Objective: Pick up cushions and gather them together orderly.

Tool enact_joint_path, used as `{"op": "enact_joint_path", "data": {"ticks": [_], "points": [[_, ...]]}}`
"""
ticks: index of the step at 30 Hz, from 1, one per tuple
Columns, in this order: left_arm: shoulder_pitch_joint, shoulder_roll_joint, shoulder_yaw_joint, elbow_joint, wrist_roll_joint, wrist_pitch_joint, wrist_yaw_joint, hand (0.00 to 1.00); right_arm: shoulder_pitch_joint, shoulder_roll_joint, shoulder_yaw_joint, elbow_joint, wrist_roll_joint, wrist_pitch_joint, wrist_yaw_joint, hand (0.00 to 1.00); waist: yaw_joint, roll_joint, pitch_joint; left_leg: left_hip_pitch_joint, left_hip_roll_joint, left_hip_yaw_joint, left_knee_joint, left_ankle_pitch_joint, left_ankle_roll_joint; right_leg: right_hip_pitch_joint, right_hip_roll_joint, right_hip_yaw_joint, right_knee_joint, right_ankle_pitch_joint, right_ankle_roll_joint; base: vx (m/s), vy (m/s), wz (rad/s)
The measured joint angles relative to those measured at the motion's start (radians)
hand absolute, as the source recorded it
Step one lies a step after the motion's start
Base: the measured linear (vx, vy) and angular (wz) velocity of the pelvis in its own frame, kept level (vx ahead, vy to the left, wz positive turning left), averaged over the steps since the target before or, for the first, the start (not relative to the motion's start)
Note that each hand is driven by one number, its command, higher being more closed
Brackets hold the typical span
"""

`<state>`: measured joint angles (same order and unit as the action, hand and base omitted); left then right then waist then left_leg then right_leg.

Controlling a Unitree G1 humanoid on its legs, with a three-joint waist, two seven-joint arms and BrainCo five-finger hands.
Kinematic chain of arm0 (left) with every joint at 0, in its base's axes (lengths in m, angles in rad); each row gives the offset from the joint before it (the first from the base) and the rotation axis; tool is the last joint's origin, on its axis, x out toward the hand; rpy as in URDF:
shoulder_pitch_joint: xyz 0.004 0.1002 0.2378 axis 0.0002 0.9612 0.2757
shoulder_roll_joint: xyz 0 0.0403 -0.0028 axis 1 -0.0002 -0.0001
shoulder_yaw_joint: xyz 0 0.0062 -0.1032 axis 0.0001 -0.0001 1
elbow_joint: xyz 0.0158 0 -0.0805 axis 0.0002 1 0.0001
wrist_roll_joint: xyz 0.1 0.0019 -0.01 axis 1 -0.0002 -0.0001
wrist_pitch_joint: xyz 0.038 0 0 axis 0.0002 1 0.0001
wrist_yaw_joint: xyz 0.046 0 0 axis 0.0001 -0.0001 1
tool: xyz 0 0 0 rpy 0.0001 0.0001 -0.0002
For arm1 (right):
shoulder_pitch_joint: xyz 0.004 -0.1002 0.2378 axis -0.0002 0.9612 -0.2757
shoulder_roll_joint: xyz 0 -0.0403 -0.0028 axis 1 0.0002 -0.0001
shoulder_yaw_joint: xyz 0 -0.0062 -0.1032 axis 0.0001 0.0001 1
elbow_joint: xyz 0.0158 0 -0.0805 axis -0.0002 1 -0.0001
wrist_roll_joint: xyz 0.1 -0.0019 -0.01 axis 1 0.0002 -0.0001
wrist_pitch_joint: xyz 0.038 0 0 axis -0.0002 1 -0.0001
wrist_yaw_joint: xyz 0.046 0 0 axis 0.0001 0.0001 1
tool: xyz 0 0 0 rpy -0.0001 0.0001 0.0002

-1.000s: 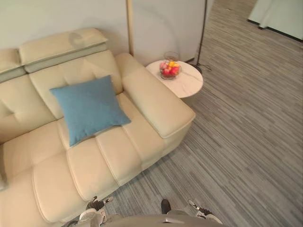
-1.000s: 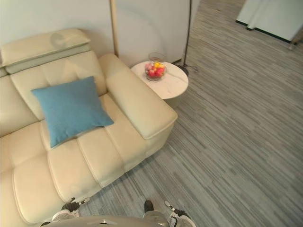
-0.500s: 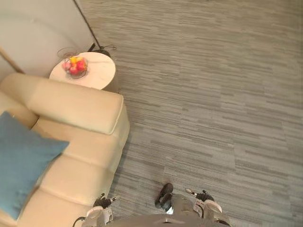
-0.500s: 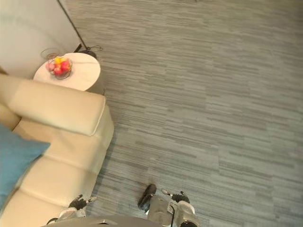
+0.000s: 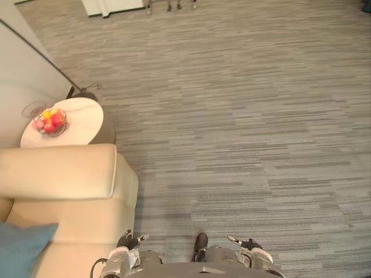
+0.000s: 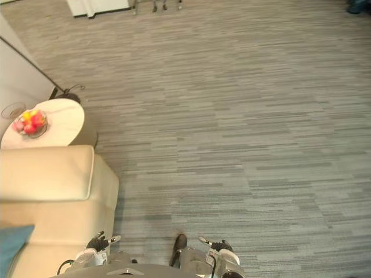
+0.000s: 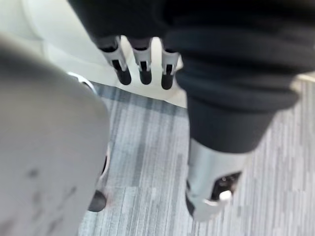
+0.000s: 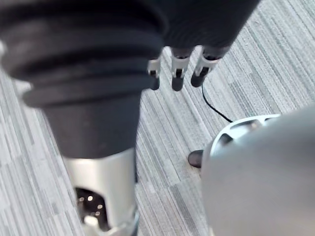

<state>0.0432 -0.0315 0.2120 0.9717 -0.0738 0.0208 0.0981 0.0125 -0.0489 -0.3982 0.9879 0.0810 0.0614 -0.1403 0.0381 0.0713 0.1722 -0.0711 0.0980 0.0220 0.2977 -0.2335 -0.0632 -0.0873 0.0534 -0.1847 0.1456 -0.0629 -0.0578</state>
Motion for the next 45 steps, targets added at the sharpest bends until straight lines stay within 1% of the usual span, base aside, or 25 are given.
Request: {"op": "enact_joint_path", "data": {"ticks": [2,5,6,13,18,19,21,22,24,25,27,29,31,33,34,36,37,38,39,40,41,42,43,44,45], "points": [[0.001,-0.002,0.011,0.002,0.002,0.001,0.002,0.0,0.022,0.016,-0.003,-0.038,0.005,-0.003,0.0,0.0,-0.003,-0.003,-0.014,0.028,0.007,0.051,-0.015,0.024,-0.004,0.006,0.015,0.068,-0.01,0.018,0.025,0.15,0.183,-1.24],[-0.012,0.011,0.009,0.013,0.029,0.001,0.002,0.0,0.046,0.043,-0.019,-0.047,0.01,-0.011,0.0,0.0,-0.012,-0.043,-0.033,0.065,-0.011,0.099,-0.083,0.042,0.006,0.011,0.002,0.101,-0.049,0.047,0.046,0.14,0.137,-0.48],[-0.02,0.017,0.004,0.029,0.039,0.002,0.001,0.0,0.054,0.045,-0.017,-0.041,0.009,-0.01,0.001,0.0,-0.012,-0.051,-0.038,0.095,-0.018,0.117,-0.112,0.058,0.015,0.022,0.001,0.121,-0.064,0.061,0.041,0.19,0.13,-0.33],[-0.019,0.034,-0.005,0.081,0.059,0.017,0.002,0.0,0.02,0.021,-0.01,0.026,0.006,-0.008,0.015,0.0,-0.012,-0.043,-0.057,0.177,-0.054,0.206,-0.178,0.062,0.019,0.053,0.009,0.276,-0.153,0.125,0.066,0.16,0.14,-0.63],[-0.019,0.052,-0.018,0.098,0.06,0.018,0.001,0.0,0.003,0.008,-0.004,0.054,0.0,-0.002,0.029,0.0,-0.013,-0.041,-0.055,0.215,-0.071,0.321,-0.175,0.047,0.044,0.049,0.025,0.431,-0.209,0.192,0.084,0.0,0.078,-1.12],[-0.018,0.054,-0.018,0.098,0.062,0.018,0.001,0.0,-0.002,0.006,0.005,0.054,0.0,0.003,0.029,0.0,-0.012,-0.038,-0.053,0.216,-0.068,0.358,-0.174,0.042,0.053,0.035,0.023,0.418,-0.231,0.196,0.073,-0.09,0.002,-1.04],[-0.019,0.052,-0.022,0.097,0.076,0.018,0.002,0.0,-0.022,-0.004,-0.001,0.052,0.0,0.004,0.029,0.0,-0.017,-0.018,-0.041,0.212,-0.053,0.412,-0.178,0.035,0.062,0.007,0.0,0.235,-0.199,0.138,0.025,-0.08,-0.012,-0.93],[-0.018,0.054,-0.035,0.095,0.076,0.018,0.002,0.0,-0.028,-0.009,0.0,0.053,-0.002,0.006,0.029,0.0,-0.015,-0.01,-0.035,0.213,-0.043,0.444,-0.177,0.035,0.062,-0.019,-0.035,0.082,-0.148,0.108,0.019,-0.03,-0.01,-0.6],[-0.018,0.067,-0.053,0.094,0.077,0.018,0.002,0.0,-0.021,-0.01,0.0,0.053,-0.006,0.007,0.029,0.0,-0.015,-0.015,-0.03,0.231,-0.045,0.448,-0.176,0.032,0.058,-0.013,-0.067,-0.043,-0.123,0.126,0.028,-0.02,-0.058,-0.46],[-0.017,0.07,-0.059,0.093,0.077,0.018,0.002,0.0,-0.02,-0.015,0.0,0.058,-0.007,0.007,0.029,0.0,-0.015,-0.012,-0.028,0.242,-0.046,0.442,-0.175,0.027,0.049,-0.004,-0.062,-0.022,-0.127,0.152,0.065,-0.01,-0.089,-0.34],[-0.012,0.069,-0.06,0.09,0.077,0.018,0.003,0.0,-0.021,-0.021,0.0,0.06,-0.007,0.008,0.029,0.0,-0.013,-0.007,-0.025,0.248,-0.032,0.44,-0.173,0.03,0.042,0.005,-0.047,-0.005,-0.147,0.146,0.059,-0.04,-0.105,-0.34],[-0.013,0.07,-0.056,0.085,0.076,0.018,0.003,0.0,-0.025,-0.02,-0.009,0.059,-0.001,0.007,0.029,0.0,-0.021,-0.005,-0.017,0.228,-0.008,0.44,-0.105,0.017,0.015,0.001,-0.038,0.002,-0.148,0.14,0.055,-0.06,-0.108,-0.22],[-0.016,0.072,-0.047,0.056,0.076,0.017,0.003,0.0,-0.023,-0.021,-0.009,0.061,0.002,0.008,0.029,0.0,-0.02,-0.03,0.002,0.142,0.042,0.437,0.12,0.011,0.01,0.006,-0.038,0.016,-0.137,0.131,0.047,-0.09,-0.11,-0.21],[-0.018,0.067,-0.038,0.039,0.076,0.017,0.002,0.0,-0.018,-0.021,-0.016,0.055,0.004,0.008,0.028,0.0,-0.019,-0.032,0.02,0.081,0.08,0.418,0.285,0.028,0.03,0.02,-0.032,0.03,-0.132,0.128,0.042,-0.04,-0.071,-0.25],[-0.019,0.061,-0.034,0.035,0.076,0.017,0.003,0.0,-0.017,-0.023,-0.015,0.051,0.009,0.009,0.027,0.0,-0.011,-0.038,0.026,0.05,0.083,0.392,0.326,0.016,0.035,0.018,-0.03,0.048,-0.13,0.127,0.041,-0.03,-0.037,-0.43],[-0.019,0.055,-0.031,0.02,0.075,0.016,0.002,0.0,-0.023,-0.037,-0.013,0.051,0.012,0.01,0.027,0.0,-0.003,-0.038,0.033,0.014,0.024,0.33,0.277,-0.039,0.031,0.021,-0.033,0.104,-0.165,0.127,0.041,-0.02,-0.003,-0.61],[-0.018,0.052,-0.026,0.016,0.075,0.015,0.003,0.0,-0.028,-0.043,-0.007,0.051,0.012,0.01,0.027,0.0,0.006,-0.034,0.031,0.009,-0.006,0.319,0.173,-0.052,0.035,0.026,-0.025,0.126,-0.213,0.114,0.056,-0.01,-0.012,-0.89],[-0.014,0.028,-0.018,0.021,0.075,0.015,0.003,0.0,-0.037,-0.066,-0.006,0.043,0.012,0.009,0.027,0.0,0.023,0.059,0.017,0.01,0.045,0.296,-0.007,-0.073,0.036,-0.019,0.039,0.085,-0.088,0.066,0.029,-0.01,-0.021,-0.99],[-0.014,0.025,-0.019,0.026,0.075,0.012,0.003,0.0,-0.049,-0.069,-0.004,0.039,0.012,0.01,0.026,0.0,0.039,0.067,0.036,0.01,0.058,0.305,0.017,-0.02,0.031,-0.07,0.033,0.048,0.128,0.015,-0.017,0.04,-0.047,-0.91],[0.003,0.053,0.011,0.004,0.057,0.011,0.004,0.0,-0.032,-0.038,0.005,0.013,0.022,0.011,0.026,0.0,0.046,0.025,0.051,0.021,0.028,0.35,0.056,-0.038,0.012,-0.063,-0.035,0.03,0.347,-0.174,-0.008,0.13,-0.083,-0.43],[0.023,0.076,0.011,-0.001,0.058,0.017,0.004,0.0,-0.033,-0.021,0.01,0.007,0.031,0.013,0.025,0.0,0.043,0.009,0.078,-0.054,0.085,0.328,0.311,-0.068,-0.009,0.037,-0.022,0.065,0.266,-0.271,0.009,0.12,-0.093,-0.16],[0.025,0.073,0.006,0.0,0.057,0.016,0.004,0.0,-0.031,-0.027,0.012,0.0,0.03,0.01,0.024,0.0,0.037,0.015,0.079,-0.11,0.098,0.299,0.393,-0.089,-0.021,0.052,-0.002,0.087,0.235,-0.267,0.009,0.05,-0.081,0.01],[0.038,0.059,0.027,0.0,0.053,0.017,0.006,0.0,-0.029,-0.035,0.016,-0.004,0.031,0.008,0.025,0.0,0.041,0.02,0.067,-0.171,0.084,0.25,0.401,-0.119,-0.027,0.061,0.004,0.114,0.197,-0.261,-0.004,0.03,-0.01,-0.19],[0.055,0.049,0.041,0.003,0.058,0.026,0.005,0.0,-0.036,-0.042,0.011,-0.008,0.031,0.007,0.022,0.0,0.048,0.024,0.059,-0.261,0.053,0.214,0.328,-0.109,-0.028,0.092,-0.004,0.137,0.108,-0.241,0.003,0.1,0.019,-0.27],[0.068,0.047,0.035,0.003,0.058,0.026,0.005,0.0,-0.041,-0.046,0.009,-0.008,0.031,0.007,0.022,0.0,0.052,0.027,0.057,-0.276,0.042,0.207,0.275,-0.087,-0.032,0.102,-0.003,0.151,0.077,-0.228,0.018,0.16,0.046,-0.46]]}}
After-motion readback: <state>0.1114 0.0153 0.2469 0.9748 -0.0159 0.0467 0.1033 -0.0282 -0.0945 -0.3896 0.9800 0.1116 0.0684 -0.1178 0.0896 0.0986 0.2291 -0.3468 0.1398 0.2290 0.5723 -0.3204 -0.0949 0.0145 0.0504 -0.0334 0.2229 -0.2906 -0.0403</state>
